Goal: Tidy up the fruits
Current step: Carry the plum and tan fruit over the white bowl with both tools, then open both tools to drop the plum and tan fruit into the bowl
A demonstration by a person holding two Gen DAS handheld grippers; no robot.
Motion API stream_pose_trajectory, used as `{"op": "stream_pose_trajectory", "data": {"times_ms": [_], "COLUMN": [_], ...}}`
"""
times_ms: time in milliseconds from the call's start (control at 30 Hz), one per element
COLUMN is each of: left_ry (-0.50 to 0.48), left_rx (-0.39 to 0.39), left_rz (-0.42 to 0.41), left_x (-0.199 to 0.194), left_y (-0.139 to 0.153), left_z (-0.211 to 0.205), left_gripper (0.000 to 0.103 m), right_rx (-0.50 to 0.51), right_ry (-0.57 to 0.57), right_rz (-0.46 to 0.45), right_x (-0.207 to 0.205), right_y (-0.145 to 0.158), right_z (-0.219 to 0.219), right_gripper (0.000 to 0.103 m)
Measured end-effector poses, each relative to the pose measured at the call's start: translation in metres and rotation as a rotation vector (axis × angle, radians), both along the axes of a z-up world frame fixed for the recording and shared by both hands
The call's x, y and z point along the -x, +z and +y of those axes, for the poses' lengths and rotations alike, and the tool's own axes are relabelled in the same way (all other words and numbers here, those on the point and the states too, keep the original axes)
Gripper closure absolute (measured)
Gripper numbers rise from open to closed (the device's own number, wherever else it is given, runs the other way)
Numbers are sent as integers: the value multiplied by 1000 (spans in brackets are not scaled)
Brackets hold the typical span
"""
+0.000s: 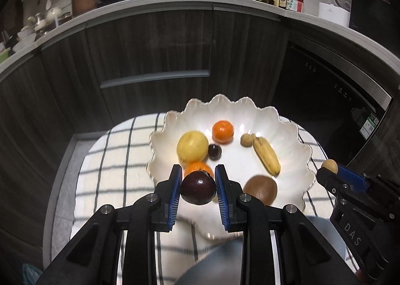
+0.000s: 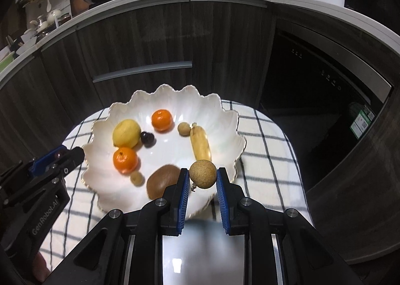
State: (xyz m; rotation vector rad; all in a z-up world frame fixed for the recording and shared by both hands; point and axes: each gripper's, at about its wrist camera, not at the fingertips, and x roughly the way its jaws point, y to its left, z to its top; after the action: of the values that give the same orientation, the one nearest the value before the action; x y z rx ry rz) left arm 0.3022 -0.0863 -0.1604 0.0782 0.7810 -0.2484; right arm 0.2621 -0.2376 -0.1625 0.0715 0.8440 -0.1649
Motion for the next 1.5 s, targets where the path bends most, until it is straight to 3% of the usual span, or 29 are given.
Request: {"op": "stream_pose_trajectory", "data": {"times_ms": [400,800,933,1033,1100,1200,1433,1500], "left_ry": [-73,-90,-79,-58,-46,-29,28,37], "left_rx": [-14,-32,-51,-63,-75,-92,-94,-93], "left_rz": [76,149,136,126,124,112,110,99], "left_x": [-54,-72,-74,-75,-74,-69,-53,-45], "left_y": [-24,-40,-35,-32,-29,-24,-6,2], "left_z": [-25,-27,-27,-24,-23,-21,-15,-14], "left_gripper": [75,73,47,36,31,27,7,7], "right_rx": [-35,-52,-43,-27,-13,14,33,28], "right_ry": [22,39,31,19,-2,-24,-52,-60], "right_rz": [71,142,143,142,130,114,127,128], "right_x": [-49,-65,-68,-70,-68,-63,-49,-42], "right_y": [-24,-40,-37,-34,-30,-21,-7,-3], "right_z": [-14,-13,-16,-16,-18,-19,-21,-22], "right_gripper": [79,79,76,53,30,24,24,23]}}
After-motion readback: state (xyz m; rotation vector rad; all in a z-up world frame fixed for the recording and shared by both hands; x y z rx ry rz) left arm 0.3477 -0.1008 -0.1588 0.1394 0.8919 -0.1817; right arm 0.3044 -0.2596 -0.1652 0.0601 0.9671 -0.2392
